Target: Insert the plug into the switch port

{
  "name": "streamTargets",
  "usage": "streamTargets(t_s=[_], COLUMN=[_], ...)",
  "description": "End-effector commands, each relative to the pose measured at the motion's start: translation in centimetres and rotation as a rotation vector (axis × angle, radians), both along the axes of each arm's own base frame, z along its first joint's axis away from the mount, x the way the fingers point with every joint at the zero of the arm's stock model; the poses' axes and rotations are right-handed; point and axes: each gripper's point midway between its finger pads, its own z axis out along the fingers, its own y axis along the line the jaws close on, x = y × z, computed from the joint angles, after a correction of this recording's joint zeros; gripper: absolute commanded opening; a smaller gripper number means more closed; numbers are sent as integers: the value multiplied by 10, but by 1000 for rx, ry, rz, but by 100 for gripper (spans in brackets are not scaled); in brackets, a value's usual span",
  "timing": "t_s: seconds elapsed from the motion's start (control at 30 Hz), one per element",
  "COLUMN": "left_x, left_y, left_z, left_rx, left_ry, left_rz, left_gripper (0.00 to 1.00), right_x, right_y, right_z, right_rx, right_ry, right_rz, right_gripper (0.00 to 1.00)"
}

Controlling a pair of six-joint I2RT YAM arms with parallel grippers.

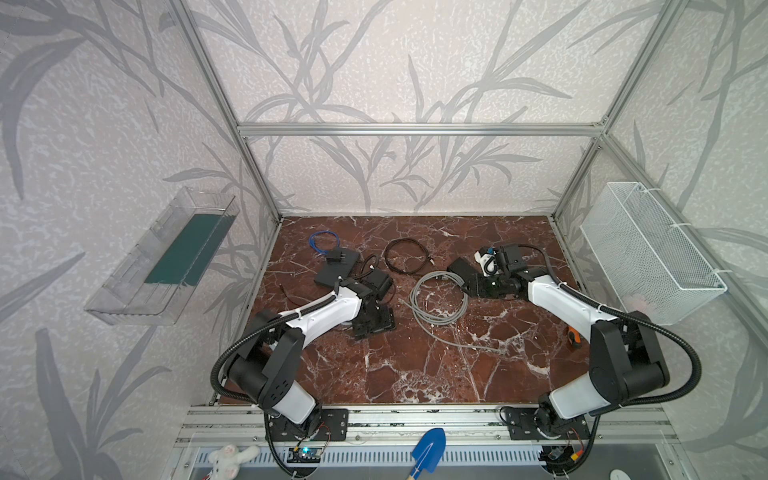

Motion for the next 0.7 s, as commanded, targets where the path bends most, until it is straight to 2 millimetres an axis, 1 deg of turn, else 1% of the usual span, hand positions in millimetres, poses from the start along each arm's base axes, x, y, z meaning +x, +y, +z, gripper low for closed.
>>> streamTargets(t_s=[0.0, 0.07, 0.1, 0.13, 0.2, 0.3, 0.37, 0.43, 0.5, 0.57, 0.67], left_x=[7, 19, 26, 33, 42, 55, 63, 72, 79, 82, 84], left_y=[52, 90, 112, 134, 169, 204, 220, 230, 235, 241, 245], left_z=[24, 28, 27, 25, 18, 6, -3, -9, -13, -17, -28], left_rx=[96, 142, 177, 208, 236, 220, 225, 229, 243, 268, 283], left_ry=[-18, -40, -52, -60, -63, -44, -26, -7, -4, 1, 20], left_rz=[86, 197, 251, 303, 410, 539, 581, 595, 602, 609, 613], left_gripper=[82, 83, 83, 83, 81, 77, 75, 71, 67, 65, 57], right_x=[1, 1, 0, 0, -2, -6, -7, -8, -7, -7, -6], right_y=[7, 10, 13, 15, 20, 28, 32, 33, 33, 32, 31], right_z=[12, 13, 14, 14, 15, 16, 16, 16, 16, 18, 22], right_rx=[20, 15, 16, 18, 16, 14, 26, 41, 39, 36, 31], right_ry=[-23, -28, -32, -34, -37, -41, -37, -31, -30, -35, -42], right_rz=[17, 29, 35, 42, 59, 82, 85, 83, 80, 80, 76], right_gripper=[55, 55, 55, 55, 55, 54, 54, 54, 54, 54, 54])
